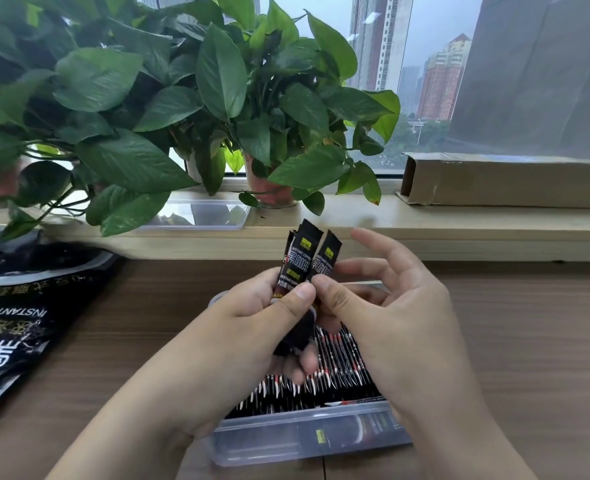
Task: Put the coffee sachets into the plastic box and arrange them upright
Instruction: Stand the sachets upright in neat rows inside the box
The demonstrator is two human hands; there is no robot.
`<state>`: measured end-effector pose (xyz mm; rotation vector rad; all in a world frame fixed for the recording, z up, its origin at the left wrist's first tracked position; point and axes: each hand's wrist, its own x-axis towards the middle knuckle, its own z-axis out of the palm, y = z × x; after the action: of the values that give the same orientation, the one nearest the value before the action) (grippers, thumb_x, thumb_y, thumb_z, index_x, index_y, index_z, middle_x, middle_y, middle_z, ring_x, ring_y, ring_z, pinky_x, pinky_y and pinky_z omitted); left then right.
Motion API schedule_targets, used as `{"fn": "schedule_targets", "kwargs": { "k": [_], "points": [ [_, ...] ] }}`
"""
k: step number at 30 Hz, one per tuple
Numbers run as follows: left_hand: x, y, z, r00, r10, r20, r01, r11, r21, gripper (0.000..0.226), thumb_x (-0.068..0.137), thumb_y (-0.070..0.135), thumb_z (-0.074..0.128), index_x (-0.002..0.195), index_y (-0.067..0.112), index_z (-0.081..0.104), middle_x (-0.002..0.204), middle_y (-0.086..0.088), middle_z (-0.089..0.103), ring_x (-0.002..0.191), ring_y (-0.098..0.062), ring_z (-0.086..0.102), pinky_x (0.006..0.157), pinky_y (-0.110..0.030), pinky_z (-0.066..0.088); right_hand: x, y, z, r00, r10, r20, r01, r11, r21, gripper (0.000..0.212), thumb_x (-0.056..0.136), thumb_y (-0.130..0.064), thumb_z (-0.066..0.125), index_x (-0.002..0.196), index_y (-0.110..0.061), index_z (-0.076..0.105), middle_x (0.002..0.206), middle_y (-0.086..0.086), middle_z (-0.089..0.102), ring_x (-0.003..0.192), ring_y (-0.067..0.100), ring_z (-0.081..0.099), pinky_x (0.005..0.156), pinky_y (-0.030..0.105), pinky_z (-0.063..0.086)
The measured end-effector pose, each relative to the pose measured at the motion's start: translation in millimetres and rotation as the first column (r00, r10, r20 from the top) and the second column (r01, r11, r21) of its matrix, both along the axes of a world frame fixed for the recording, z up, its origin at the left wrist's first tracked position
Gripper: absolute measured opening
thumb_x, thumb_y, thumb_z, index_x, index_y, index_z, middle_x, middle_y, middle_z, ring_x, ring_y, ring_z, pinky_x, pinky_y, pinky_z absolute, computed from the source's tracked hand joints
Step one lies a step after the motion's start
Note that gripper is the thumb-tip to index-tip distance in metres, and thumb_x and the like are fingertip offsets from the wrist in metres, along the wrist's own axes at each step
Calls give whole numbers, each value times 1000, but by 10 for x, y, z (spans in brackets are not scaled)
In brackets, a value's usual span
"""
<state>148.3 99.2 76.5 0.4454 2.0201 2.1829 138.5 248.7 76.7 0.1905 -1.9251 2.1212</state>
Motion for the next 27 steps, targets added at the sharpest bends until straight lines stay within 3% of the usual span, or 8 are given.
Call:
{"fn": "schedule_targets", "kwargs": {
  "k": [2,5,8,11,16,20,22,27],
  "points": [
    [-21,-26,-18,999,8,-31,-10,998,-56,15,97,30,58,90,24,70,76,-6,66,54,-14,48,47,-23,38,5,0,-10,999,34,-4,-34,998,51,60,76,-6,81,126,-32,61,100,-7,73,75,11,74,60,25,58],
    [-40,-61,-29,999,16,-39,-20,994,-110,19,94,34,56,92,18,66,72,-8,60,53,-13,46,44,-22,36,-5,9,-24,995,101,-13,-98,981,167,54,81,-8,78,126,-32,61,100,-12,76,83,10,74,79,35,58],
    [-26,-86,-3,1000,-19,-12,18,992,-126,14,100,23,53,98,15,65,75,-10,63,55,-19,56,47,-26,47,-20,38,-11,993,116,21,-118,988,104,43,81,-12,77,117,-31,65,90,-6,78,73,8,73,72,28,56],
    [5,-79,9,999,-42,-28,36,980,-195,15,101,20,50,107,25,63,76,-8,66,61,-23,63,56,-33,55,-9,26,-14,994,108,34,-109,994,14,35,76,-25,79,109,-32,70,85,-1,77,66,12,73,67,25,57],
    [6,-52,-32,976,77,-204,-164,876,-454,8,99,36,50,92,34,52,68,2,61,55,-13,56,48,-31,49,0,-20,-13,998,67,7,-66,994,-83,52,57,-43,81,105,-24,70,81,4,77,67,16,74,69,33,59],
    [19,-47,-39,932,63,-358,-285,738,-612,16,94,53,44,86,39,42,60,14,55,48,-4,43,48,-28,37,6,2,-20,1000,20,3,-20,999,-31,60,49,-50,84,103,-28,67,84,4,77,76,20,75,77,43,60],
    [46,-42,-33,929,39,-368,-287,707,-647,29,88,67,36,89,38,41,63,14,58,50,-5,47,51,-29,41,1,14,-30,1000,12,19,-12,1000,-18,55,51,-48,84,100,-29,68,83,5,77,75,21,75,75,43,60],
    [18,-40,-42,947,96,-308,-246,833,-495,30,90,63,37,90,36,50,68,-4,63,56,-17,68,60,-54,57,-10,24,-11,998,62,25,-61,996,-59,35,69,-20,83,103,-23,73,71,4,74,68,18,74,72,38,61]
  ]
}}
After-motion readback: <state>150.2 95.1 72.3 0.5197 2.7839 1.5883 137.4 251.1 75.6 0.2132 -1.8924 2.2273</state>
